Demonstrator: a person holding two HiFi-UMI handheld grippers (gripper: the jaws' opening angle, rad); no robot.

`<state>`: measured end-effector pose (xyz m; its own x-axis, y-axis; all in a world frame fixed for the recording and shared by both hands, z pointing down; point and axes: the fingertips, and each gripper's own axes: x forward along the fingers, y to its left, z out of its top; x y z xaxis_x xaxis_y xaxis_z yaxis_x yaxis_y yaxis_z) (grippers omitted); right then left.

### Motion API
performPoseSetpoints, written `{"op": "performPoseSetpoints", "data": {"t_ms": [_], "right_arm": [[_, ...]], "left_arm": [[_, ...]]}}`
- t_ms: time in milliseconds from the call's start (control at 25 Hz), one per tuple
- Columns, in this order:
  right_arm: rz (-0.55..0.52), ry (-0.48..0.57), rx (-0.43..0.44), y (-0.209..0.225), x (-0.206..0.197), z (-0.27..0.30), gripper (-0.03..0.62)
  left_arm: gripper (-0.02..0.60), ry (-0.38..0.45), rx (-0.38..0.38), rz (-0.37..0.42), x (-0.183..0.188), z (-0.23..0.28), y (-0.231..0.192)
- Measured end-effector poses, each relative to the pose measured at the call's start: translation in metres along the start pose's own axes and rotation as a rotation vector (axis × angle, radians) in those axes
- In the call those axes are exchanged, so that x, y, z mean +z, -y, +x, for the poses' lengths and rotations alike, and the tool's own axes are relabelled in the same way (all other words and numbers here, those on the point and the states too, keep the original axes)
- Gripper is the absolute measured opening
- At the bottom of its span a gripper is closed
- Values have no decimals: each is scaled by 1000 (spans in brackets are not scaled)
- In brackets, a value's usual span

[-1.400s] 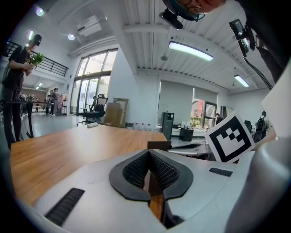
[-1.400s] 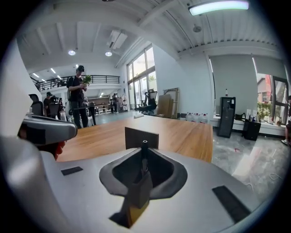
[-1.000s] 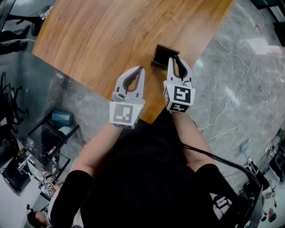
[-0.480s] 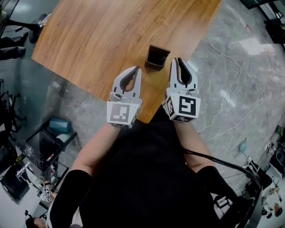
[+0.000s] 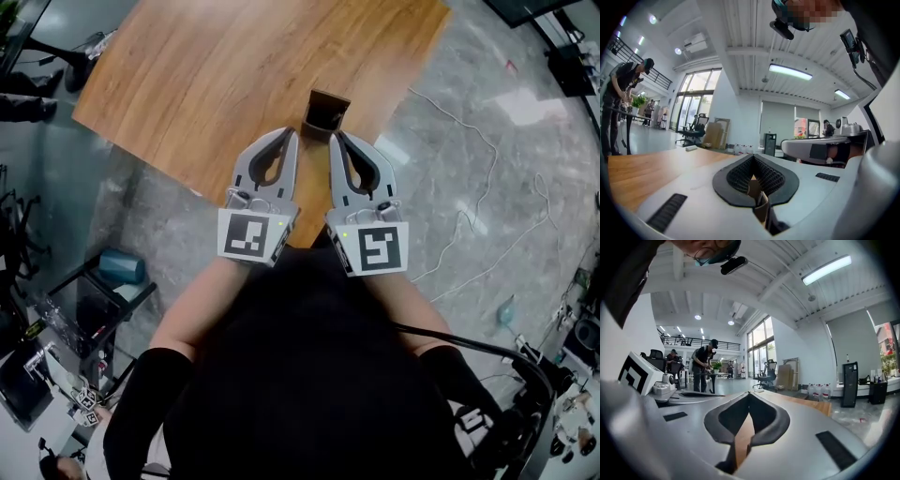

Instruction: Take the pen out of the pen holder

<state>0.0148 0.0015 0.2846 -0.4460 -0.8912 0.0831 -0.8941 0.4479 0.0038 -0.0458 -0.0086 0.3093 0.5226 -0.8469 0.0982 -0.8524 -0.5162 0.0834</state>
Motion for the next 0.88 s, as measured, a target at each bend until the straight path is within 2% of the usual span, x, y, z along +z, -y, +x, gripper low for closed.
{"op": "performPoseSetpoints", "data": {"t_ms": [160,320,520,880], "right_arm": [[-24,-9,31,-8,-1,-1,12],[7,-34,4,-6,-4,-2,12],[16,-26,-5,-3,-5,-2,12],[19,-5,28,-4,-7,0,12]], "left_arm": [[6,13,0,12,8,-5,1],[6,29,-1,17,11,-9,6],[6,-1,16,5,8,-9,8],[6,3,16,-3,7,-6,6]]}}
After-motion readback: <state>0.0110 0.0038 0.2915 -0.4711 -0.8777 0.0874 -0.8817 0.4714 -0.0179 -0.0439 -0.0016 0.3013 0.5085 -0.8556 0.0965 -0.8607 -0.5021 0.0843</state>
